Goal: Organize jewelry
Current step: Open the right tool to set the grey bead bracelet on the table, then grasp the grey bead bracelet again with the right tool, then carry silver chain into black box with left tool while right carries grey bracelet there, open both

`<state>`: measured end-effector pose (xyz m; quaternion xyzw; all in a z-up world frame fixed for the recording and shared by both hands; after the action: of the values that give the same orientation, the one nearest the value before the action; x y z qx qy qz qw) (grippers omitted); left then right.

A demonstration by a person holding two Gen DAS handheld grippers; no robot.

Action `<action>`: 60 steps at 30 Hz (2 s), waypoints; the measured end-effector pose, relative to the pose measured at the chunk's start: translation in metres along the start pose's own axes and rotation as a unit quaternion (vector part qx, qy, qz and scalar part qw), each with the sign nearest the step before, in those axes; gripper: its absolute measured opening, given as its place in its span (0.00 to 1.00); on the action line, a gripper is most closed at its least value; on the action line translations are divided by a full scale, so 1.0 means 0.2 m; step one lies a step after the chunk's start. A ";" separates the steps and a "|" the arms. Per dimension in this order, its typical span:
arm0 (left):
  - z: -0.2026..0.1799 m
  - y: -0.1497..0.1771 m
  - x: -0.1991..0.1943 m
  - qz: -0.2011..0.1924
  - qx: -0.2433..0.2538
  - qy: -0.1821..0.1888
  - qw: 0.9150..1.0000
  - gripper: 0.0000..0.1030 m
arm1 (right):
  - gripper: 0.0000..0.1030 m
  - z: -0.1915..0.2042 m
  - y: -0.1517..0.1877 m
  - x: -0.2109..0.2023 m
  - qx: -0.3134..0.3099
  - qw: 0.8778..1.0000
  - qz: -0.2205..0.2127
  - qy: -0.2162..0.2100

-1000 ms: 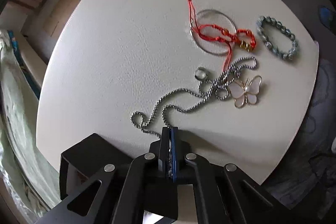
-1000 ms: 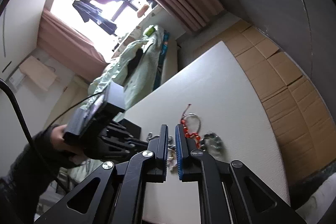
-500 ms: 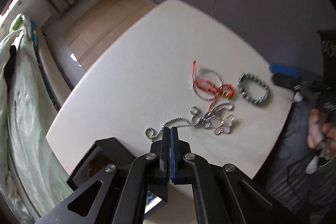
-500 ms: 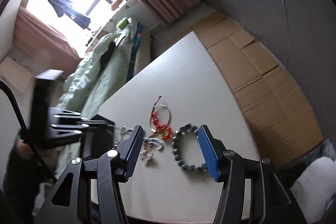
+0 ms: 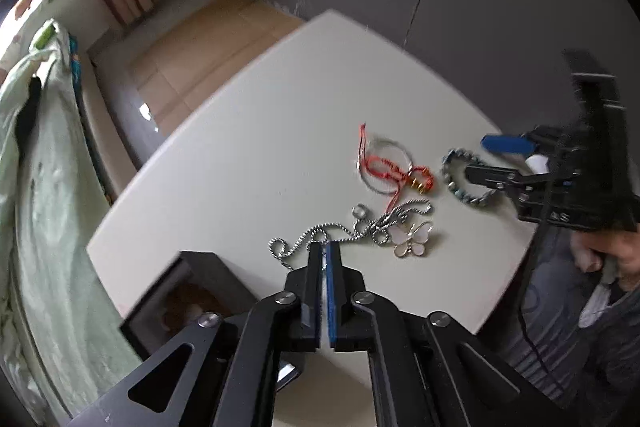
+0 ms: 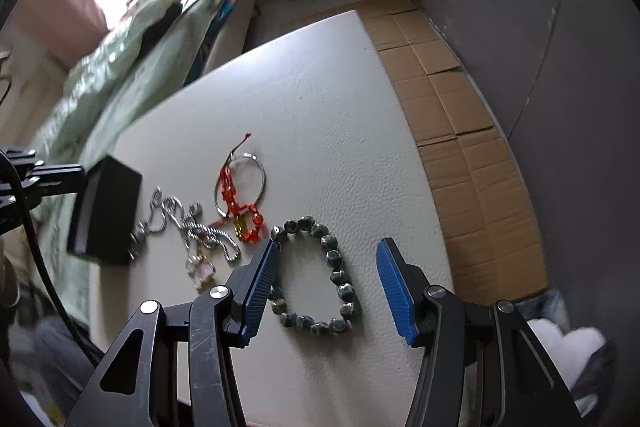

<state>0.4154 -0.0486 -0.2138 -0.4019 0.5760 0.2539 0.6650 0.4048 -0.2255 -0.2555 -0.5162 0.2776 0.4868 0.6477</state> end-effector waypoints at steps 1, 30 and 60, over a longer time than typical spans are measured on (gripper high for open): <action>-0.01 0.01 0.03 0.005 -0.001 -0.004 1.000 0.18 | 0.53 0.01 0.01 0.00 -0.019 1.000 0.006 0.011; 0.02 0.03 0.30 0.044 0.036 0.010 0.998 0.11 | 0.11 0.05 0.04 0.03 -0.062 0.997 0.027 -0.024; 0.06 -0.03 -0.69 -0.161 -0.041 0.002 0.986 0.01 | 0.10 0.48 -0.20 -0.49 -0.130 0.988 -0.076 -0.043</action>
<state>0.3975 -0.0245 -0.0780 -0.5172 0.4937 0.1661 0.6792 0.3908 -0.1693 -0.1258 -0.5947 0.1438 0.4897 0.6212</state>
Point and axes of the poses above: each gripper's, at about its wrist camera, not at the fingertips, and x roughly the way its jaws point, z to its left, y to its underside, the point moved 8 cm from there along x, roughly the way its jaws point, and after that the axes turned 3 degrees about x, right-handed, at the moved point
